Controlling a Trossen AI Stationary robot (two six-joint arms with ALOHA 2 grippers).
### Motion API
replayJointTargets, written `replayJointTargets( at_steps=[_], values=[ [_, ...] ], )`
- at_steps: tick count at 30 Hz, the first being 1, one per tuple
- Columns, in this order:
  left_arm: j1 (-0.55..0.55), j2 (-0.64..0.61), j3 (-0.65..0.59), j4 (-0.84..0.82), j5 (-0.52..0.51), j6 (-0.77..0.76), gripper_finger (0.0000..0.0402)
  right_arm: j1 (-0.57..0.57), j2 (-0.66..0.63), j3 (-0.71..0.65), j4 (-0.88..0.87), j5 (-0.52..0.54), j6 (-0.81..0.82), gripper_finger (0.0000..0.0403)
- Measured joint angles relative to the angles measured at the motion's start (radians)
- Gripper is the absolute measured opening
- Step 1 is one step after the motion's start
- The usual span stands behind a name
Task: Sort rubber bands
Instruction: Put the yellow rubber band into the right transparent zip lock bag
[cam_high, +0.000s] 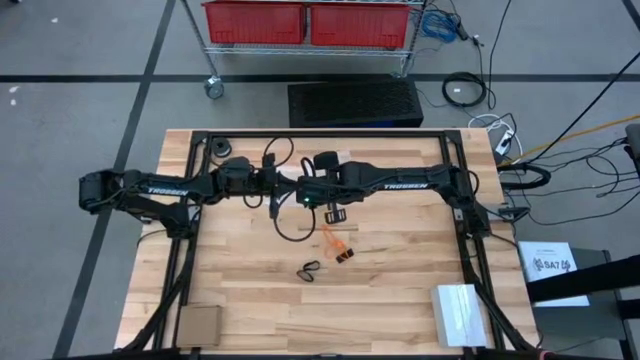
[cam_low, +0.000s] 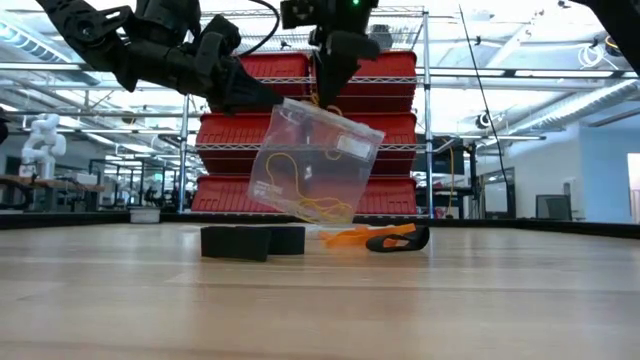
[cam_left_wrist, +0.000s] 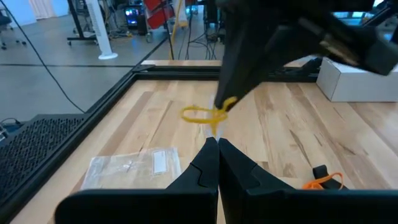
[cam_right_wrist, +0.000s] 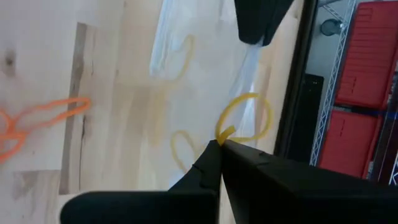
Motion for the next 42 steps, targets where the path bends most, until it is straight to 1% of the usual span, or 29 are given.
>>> replayJointTargets(
  at_steps=[11,19,24,27,33,36,39,42],
  values=[
    [0.000,0.000,0.000,-0.001,0.012,0.000,0.0002,-0.031,-0.001,-0.014,0.044,-0.025,-0.019,0.0000],
    [0.000,0.000,0.000,0.000,0.012,-0.001,0.0002,-0.031,-0.001,-0.014,0.073,-0.125,-0.010,0.0000],
    [0.000,0.000,0.000,0.002,0.012,-0.005,0.0002,-0.038,0.003,-0.014,0.084,-0.177,0.057,0.0003],
    [0.000,0.000,0.000,0.004,0.012,-0.005,0.0002,-0.046,0.003,-0.014,0.083,-0.176,0.079,0.0024],
    [0.000,0.000,0.000,0.004,0.012,-0.006,0.0002,-0.051,0.003,-0.014,0.075,-0.176,0.109,0.0098],
    [0.000,0.000,0.000,0.004,0.012,-0.006,0.0002,-0.045,0.002,-0.014,0.071,-0.176,0.110,0.0129],
    [0.000,0.000,0.000,0.004,0.012,-0.006,0.0002,-0.037,-0.002,-0.001,0.058,-0.177,0.112,0.0147],
    [0.000,0.000,0.000,0.004,0.012,-0.006,0.0002,-0.027,-0.004,0.032,0.038,-0.178,0.118,0.0153]
  ],
)
